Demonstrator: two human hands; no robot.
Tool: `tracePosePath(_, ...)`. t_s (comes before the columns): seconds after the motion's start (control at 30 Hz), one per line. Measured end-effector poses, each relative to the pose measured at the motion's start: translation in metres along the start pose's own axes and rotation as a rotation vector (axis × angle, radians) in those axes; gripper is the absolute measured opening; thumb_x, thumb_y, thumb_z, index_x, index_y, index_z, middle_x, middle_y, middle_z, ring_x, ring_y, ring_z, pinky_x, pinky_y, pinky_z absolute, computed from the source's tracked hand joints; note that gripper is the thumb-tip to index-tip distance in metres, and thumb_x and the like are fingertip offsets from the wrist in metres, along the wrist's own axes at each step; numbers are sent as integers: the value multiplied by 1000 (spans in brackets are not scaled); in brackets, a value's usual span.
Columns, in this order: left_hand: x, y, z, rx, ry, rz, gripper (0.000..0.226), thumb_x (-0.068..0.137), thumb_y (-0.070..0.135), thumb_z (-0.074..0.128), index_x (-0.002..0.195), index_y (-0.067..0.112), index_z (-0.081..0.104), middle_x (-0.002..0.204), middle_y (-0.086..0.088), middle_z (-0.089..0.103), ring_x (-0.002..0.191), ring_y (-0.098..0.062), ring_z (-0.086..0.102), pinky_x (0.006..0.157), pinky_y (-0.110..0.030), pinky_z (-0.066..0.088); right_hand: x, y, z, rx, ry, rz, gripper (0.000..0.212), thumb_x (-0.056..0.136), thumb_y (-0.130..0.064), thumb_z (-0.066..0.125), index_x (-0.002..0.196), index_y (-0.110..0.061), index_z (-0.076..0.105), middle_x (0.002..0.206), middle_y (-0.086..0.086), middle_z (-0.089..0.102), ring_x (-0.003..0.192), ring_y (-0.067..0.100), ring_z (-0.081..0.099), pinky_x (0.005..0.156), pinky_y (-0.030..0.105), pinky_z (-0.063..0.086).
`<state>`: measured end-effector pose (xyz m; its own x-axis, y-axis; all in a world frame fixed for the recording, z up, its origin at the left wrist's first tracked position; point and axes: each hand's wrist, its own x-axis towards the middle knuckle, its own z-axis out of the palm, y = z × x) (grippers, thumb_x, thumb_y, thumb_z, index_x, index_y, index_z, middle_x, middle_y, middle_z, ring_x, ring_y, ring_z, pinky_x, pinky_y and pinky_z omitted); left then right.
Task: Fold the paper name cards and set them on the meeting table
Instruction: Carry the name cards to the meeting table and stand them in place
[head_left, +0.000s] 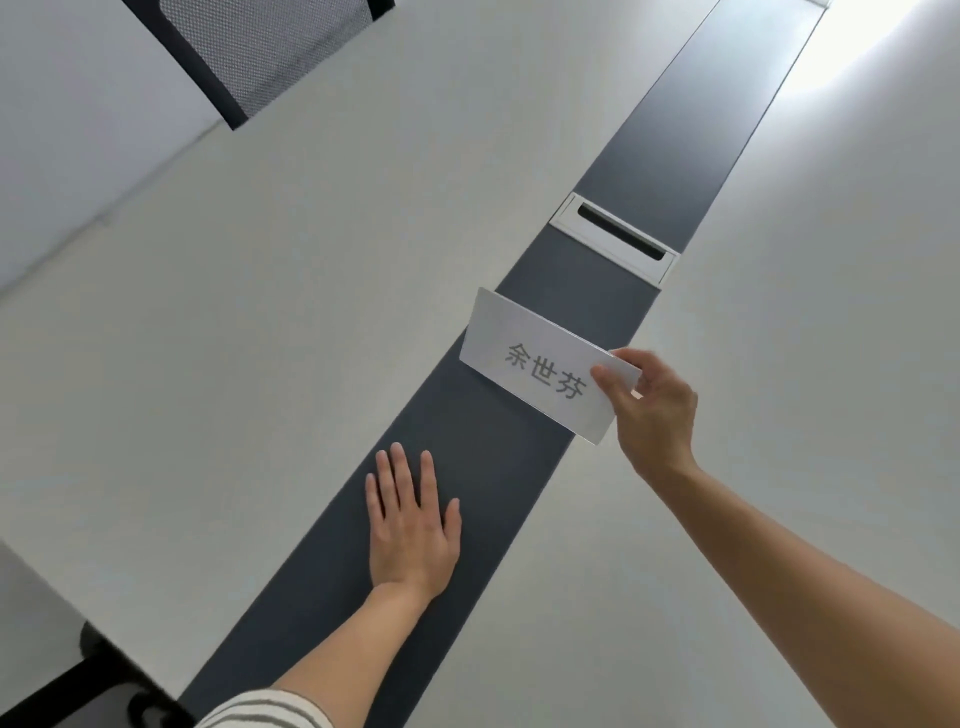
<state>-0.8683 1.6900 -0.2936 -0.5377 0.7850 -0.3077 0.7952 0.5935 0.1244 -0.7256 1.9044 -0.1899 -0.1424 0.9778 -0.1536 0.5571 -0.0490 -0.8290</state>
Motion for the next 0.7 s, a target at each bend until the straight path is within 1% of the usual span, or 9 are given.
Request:
tracePosePath(0.07,-7,5,1,14,14,15,69,94,46,21,149,4,22,157,-27,16,147,-41,11,117,-54,14,-7,5,-6,-70,15,-35,12,84,-27,68,95,-23,70,91,-2,72,81,20,63,67,16,47)
tracePosePath(0.1,-8,6,2,23,23,21,69,94,46,22,149,4,22,157,-28,16,146,-41,11,117,-54,15,-6,10,-7,-102,30,-44,15,85,-28,68,98,-21,70,93,-1,73,82,20,63,66,13,44)
tracePosePath(0.13,-8,10,0,16,11,37,69,94,46,22,149,4,22,157,-28,16,146,-41,11,116,-54,15,-5,11,-11,-133,43,-65,17,86,-28,68,100,-19,71,95,1,74,82,21,63,67,15,44)
tracePosePath(0.23,-3,14,-4,16,29,28,69,94,47,21,149,5,20,157,-27,14,147,-42,11,116,-54,15,-5,17,-10,-207,6,-108,22,88,-28,66,104,-14,70,105,9,74,84,26,64,69,29,52)
tracePosePath(0.3,-4,13,-3,16,21,23,68,95,47,18,149,5,21,157,-27,15,146,-42,11,116,-55,16,-5,18,-8,-251,-8,-131,24,87,-29,66,106,-15,68,108,9,73,86,28,65,71,34,55)
tracePosePath(0.33,-5,14,-6,17,15,24,68,96,47,14,149,5,22,156,-27,16,146,-42,12,116,-55,16,-4,19,-10,-279,-42,-133,26,86,-30,67,109,-18,66,109,6,73,87,26,64,73,35,55)
tracePosePath(0.4,-5,14,-7,3,19,24,70,96,48,5,149,5,22,156,-27,16,146,-42,13,116,-55,17,-2,23,-10,-383,-134,-113,38,84,-30,70,120,-25,59,112,1,70,86,21,59,81,37,54)
tracePosePath(0.47,-5,14,-8,-13,4,20,71,96,48,2,149,5,23,156,-27,17,146,-42,14,115,-55,17,1,27,-8,-446,-188,-103,45,85,-26,69,127,-27,55,118,3,69,86,17,53,85,38,52)
tracePosePath(0.7,-4,13,-8,-18,22,26,71,95,49,2,149,6,23,156,-27,19,146,-42,14,115,-54,17,8,23,-1,-451,-192,-111,45,87,-21,66,130,-27,53,119,6,68,88,18,51,87,37,51)
